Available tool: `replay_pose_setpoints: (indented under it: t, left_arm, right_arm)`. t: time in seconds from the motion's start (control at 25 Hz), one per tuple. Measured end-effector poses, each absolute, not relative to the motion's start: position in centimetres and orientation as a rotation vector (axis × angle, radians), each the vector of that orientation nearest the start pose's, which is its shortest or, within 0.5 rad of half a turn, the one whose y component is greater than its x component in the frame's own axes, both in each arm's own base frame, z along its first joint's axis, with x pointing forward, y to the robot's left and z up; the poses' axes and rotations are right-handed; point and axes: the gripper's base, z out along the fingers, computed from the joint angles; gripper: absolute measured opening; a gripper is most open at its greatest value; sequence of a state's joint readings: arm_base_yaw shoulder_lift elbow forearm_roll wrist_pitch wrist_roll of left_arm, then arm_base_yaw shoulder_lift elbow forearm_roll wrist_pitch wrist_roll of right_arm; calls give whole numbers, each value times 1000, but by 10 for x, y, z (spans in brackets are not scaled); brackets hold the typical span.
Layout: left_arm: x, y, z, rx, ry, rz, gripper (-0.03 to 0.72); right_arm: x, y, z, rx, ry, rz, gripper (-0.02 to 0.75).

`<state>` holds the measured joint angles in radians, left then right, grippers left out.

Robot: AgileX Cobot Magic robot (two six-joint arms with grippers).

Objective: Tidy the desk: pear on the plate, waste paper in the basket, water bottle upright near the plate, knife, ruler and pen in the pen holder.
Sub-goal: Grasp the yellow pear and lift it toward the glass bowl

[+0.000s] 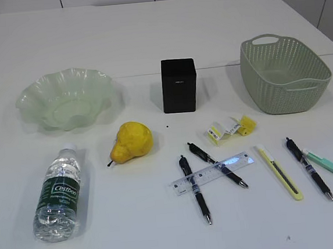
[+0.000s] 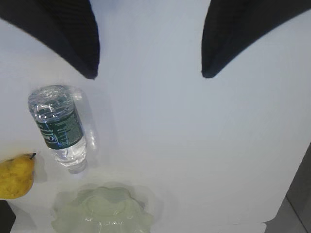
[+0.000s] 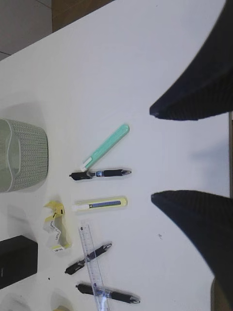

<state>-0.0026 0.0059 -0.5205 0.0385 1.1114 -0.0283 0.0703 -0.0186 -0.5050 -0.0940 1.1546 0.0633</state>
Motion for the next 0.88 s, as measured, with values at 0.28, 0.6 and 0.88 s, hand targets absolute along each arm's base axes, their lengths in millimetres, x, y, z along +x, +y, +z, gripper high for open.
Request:
replay_pose_setpoints:
  t: [0.28, 0.6, 0.88]
  left_arm:
    - [-9, 3, 279, -30, 2080, 27, 465]
    - [-8, 2, 280, -28, 2077, 5, 465]
    - [6, -6, 306, -24, 2090, -114, 465]
  right_arm:
    - [-12, -9, 271, 4, 2111, -34, 356]
    - [-12, -8, 277, 7, 2062, -18, 356]
    - [-5, -3, 293, 14, 1908, 64, 332]
